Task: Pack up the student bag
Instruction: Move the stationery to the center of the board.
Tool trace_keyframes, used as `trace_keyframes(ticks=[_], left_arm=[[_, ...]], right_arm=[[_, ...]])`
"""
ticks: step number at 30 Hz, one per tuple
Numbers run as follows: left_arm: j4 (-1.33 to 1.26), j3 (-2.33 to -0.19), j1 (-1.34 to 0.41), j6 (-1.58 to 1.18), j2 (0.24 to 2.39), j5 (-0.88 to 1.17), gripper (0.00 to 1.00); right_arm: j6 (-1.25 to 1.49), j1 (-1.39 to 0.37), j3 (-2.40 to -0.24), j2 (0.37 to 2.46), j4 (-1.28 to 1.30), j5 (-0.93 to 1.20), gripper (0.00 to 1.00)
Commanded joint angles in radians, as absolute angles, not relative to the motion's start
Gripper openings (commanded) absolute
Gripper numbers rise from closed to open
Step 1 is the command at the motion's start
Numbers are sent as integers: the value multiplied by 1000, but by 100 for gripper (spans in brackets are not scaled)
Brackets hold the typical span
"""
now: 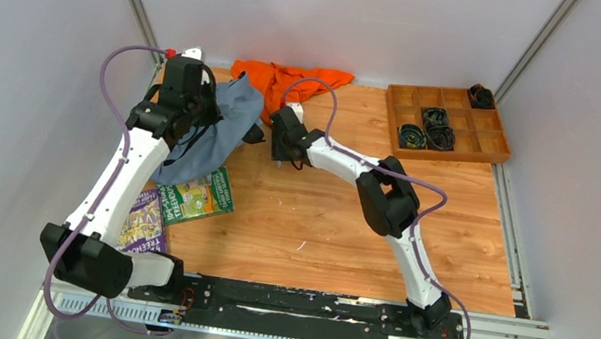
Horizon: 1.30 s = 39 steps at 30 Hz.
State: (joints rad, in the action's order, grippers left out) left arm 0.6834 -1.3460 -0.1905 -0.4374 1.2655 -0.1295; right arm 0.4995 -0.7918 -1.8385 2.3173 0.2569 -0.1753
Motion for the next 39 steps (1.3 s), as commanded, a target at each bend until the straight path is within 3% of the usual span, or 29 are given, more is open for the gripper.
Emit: trace_keyframes(ticks=[1,10,20,28,32,39], left_arm=[[625,-1349,-178,-434,1223,-166,0],[616,-1349,-177,-437,1220,-133,0],[552,-1423,-179,-378,1239,82,0],[437,-1469,-294,-350,1263,273,0],[425,-1473,-413,-326,1284,268,0],[262,-1322,-502,-448,1306,342,0]], right_arm=[[498,-817,-1858,2370,314,-219,41],[529,-816,-1755,2262,387,-317,17],[569,-787,-1341,1982,371,-360,0],[633,-739,-1011,1725,361,-370,0],[647,-688,-896,1596,360,-369,0],[598,-573,-782,1371,366,-337,0]])
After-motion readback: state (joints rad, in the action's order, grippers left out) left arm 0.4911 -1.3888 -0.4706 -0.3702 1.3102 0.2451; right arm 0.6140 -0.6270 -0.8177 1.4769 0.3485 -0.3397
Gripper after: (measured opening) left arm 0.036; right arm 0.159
